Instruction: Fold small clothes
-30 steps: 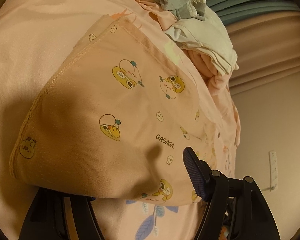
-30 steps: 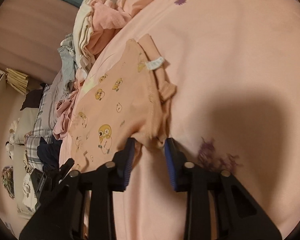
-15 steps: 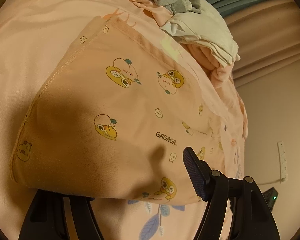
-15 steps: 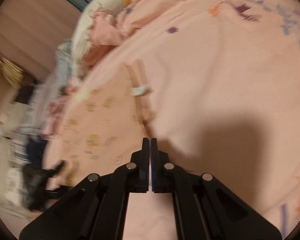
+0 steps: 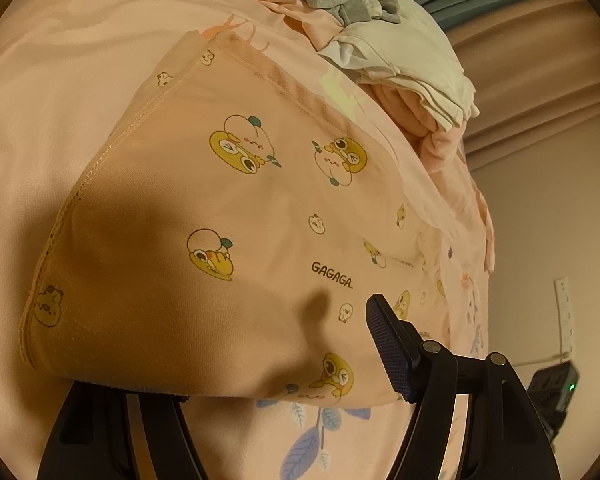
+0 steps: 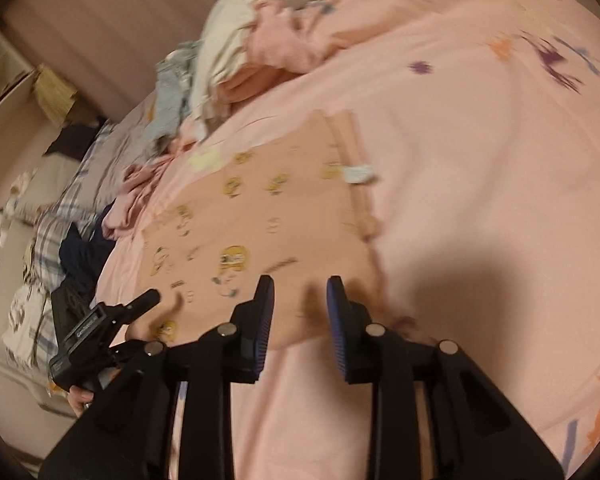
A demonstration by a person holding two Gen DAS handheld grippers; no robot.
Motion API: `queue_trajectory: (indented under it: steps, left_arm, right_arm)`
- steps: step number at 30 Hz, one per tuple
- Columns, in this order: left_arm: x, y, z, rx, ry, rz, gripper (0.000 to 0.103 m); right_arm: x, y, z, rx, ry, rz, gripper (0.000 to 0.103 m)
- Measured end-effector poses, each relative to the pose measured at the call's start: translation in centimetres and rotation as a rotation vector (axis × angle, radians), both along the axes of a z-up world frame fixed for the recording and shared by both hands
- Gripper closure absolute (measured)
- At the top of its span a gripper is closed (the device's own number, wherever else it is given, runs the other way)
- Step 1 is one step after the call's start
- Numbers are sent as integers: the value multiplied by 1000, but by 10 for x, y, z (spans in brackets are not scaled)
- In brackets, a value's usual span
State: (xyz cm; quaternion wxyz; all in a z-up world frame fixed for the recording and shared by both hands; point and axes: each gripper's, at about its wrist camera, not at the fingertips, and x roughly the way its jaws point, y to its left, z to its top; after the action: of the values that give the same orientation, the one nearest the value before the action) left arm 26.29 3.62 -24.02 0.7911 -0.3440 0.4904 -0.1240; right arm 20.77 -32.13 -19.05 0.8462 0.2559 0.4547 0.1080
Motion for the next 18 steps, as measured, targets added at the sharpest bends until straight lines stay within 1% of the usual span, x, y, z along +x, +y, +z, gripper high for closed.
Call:
queue_trajectory:
  steps: [2, 3, 5, 7, 10, 11, 15, 16, 17, 18]
  left_arm:
    - [0, -1, 0, 7, -4, -3, 32]
    - [-1, -1, 0, 8, -5, -2, 32]
    - [0, -1, 0, 4, -4, -1, 32]
    - [-1, 0, 0, 0, -5, -6, 32]
    - [-1, -1, 0, -1, -8, -10, 32]
    - [-1, -1, 0, 1, -8, -6, 32]
    - [-1, -2, 1, 14, -8, -1, 32]
    - [-1, -3, 1, 17, -9, -2, 32]
    - [-1, -3, 1, 18, -10, -3, 32]
    - [-1, -3, 1, 15, -13, -4, 32]
  right_arm:
    - [6, 12, -3, 1, -16, 47, 85]
    - [11, 17, -9, -15, 5, 49, 88]
    - [18, 20, -26, -77, 95, 18, 94]
    - [16, 18, -38, -118, 139, 11, 100]
    - [3, 13, -39, -127, 129, 21, 100]
    - [0, 11, -37, -122, 136, 21, 98]
    - [-9, 9, -33, -68, 199, 25, 81]
    - [-12, 10, -32, -32, 204, 23, 68]
    - [-14, 10, -33, 17, 208, 17, 51]
    - [-16, 11, -35, 62, 215, 12, 45]
